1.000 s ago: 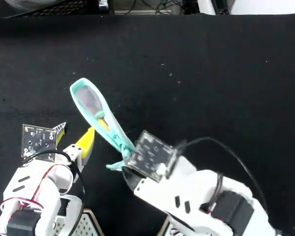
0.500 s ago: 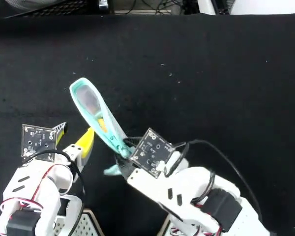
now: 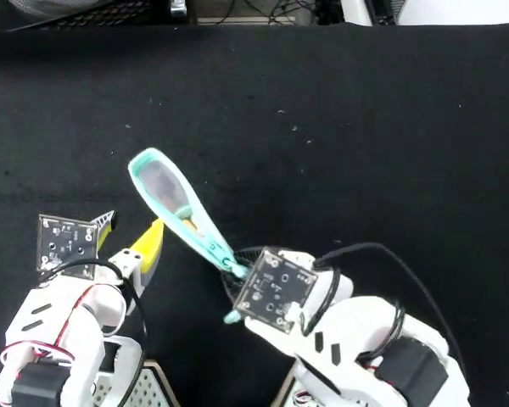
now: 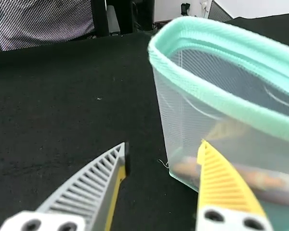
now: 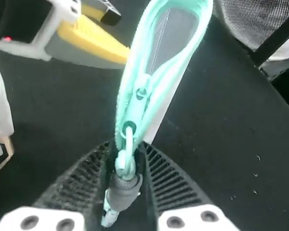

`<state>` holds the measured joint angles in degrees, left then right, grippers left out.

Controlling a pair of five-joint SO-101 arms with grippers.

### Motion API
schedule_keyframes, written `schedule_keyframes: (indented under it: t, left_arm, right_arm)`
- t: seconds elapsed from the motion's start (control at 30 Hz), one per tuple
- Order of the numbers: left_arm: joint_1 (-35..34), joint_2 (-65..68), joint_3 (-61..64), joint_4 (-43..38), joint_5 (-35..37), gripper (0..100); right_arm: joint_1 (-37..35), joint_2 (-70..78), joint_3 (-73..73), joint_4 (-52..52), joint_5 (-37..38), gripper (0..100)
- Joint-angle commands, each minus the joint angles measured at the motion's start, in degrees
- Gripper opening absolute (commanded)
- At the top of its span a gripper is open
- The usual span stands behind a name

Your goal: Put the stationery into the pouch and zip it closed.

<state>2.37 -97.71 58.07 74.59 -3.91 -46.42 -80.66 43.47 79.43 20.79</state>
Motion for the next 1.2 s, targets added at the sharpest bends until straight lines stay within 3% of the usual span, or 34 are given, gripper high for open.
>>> schedule_keyframes:
  t: [0.0, 0.17, 0.33, 0.6, 0.73, 0.93, 1.17]
  left_arm:
    - [0.31, -0.18, -0.48, 0.35, 0.26, 24]
    - [0.31, -0.18, -0.48, 0.35, 0.26, 24]
    - [0.31, -0.18, -0.48, 0.35, 0.26, 25]
    - [0.57, 0.09, -0.40, -0.79, 0.26, 25]
    - [0.57, 0.09, -0.40, -0.79, 0.26, 25]
    - [0.57, 0.09, -0.40, -0.62, 0.26, 25]
    - [0.57, 0.09, -0.40, -0.35, 0.26, 25]
  right_arm:
    - [0.53, -0.57, -3.74, 0.97, 0.97, 1.8]
    - [0.62, -0.13, -3.74, 2.64, 0.88, 9.4]
    - [0.44, -0.57, -4.09, 3.16, 1.14, 1.3]
    - [0.53, -0.40, -9.71, 10.64, 3.25, 5.5]
    - [0.53, -0.57, -9.80, 10.90, 3.34, 1.2]
    - [0.62, -0.22, -8.57, 11.25, 2.99, 11.8]
    - [0.70, -0.66, -8.04, 14.51, 3.25, 11.9]
